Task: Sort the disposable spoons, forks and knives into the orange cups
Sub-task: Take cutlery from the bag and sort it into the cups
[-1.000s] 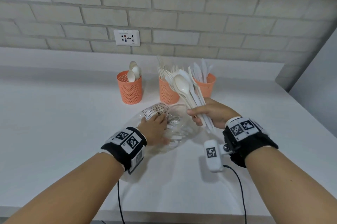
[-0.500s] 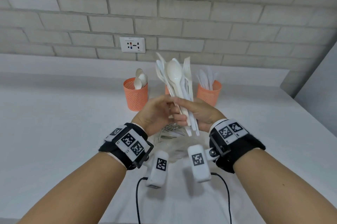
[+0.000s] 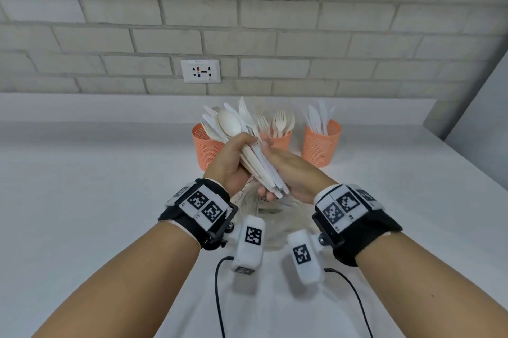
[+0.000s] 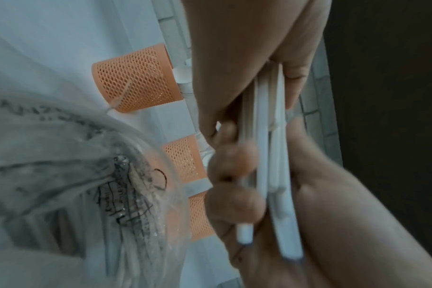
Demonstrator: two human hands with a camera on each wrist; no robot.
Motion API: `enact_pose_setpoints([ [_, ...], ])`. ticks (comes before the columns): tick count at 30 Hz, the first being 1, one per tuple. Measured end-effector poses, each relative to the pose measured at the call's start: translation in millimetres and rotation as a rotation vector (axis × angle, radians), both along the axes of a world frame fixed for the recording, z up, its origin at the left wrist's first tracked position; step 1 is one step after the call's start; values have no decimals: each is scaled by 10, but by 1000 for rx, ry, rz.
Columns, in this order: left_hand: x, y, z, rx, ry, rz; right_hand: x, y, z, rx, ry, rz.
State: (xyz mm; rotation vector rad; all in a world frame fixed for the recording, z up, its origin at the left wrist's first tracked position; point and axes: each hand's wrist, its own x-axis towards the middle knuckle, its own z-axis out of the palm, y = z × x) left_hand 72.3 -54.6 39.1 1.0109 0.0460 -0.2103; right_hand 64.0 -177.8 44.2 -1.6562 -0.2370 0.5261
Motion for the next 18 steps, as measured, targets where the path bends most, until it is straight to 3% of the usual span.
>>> enact_pose_setpoints([
  [3, 29, -18, 9, -84, 19, 20, -8, 15, -90, -71, -303, -180],
  [7, 67, -139, -12, -147, 28, 17, 70, 23, -167, -228, -695, -288],
  [12, 176, -243, -53, -194, 39, 88, 213, -76, -197, -283, -849, -363],
  [18, 295, -363, -82, -183, -4, 43, 281, -113, -203, -341, -1032, -342],
])
